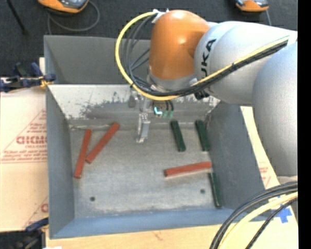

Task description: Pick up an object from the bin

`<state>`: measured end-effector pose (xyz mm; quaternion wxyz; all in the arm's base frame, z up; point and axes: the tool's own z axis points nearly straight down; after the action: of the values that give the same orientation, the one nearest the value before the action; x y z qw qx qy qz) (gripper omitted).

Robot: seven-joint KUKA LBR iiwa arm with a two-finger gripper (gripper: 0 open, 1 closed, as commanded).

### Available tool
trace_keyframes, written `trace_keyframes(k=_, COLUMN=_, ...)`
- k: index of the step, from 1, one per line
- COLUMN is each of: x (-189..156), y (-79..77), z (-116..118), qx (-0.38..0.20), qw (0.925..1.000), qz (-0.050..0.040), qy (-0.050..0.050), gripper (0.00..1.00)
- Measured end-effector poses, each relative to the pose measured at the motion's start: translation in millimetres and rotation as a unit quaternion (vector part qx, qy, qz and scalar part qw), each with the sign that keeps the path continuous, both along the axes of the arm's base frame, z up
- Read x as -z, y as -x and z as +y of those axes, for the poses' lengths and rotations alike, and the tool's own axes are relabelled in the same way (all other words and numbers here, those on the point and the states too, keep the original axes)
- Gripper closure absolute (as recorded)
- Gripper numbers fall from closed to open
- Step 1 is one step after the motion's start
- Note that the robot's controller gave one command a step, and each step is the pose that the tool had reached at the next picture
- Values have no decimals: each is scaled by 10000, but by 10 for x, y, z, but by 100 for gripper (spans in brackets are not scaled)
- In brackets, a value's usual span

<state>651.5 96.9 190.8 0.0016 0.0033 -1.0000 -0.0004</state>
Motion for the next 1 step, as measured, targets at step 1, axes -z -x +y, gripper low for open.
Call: trace_keyframes(k=1, x=1230, y=47, z=194, qx=227, qw=9997, qz=-16, qy=-4, gripper=0)
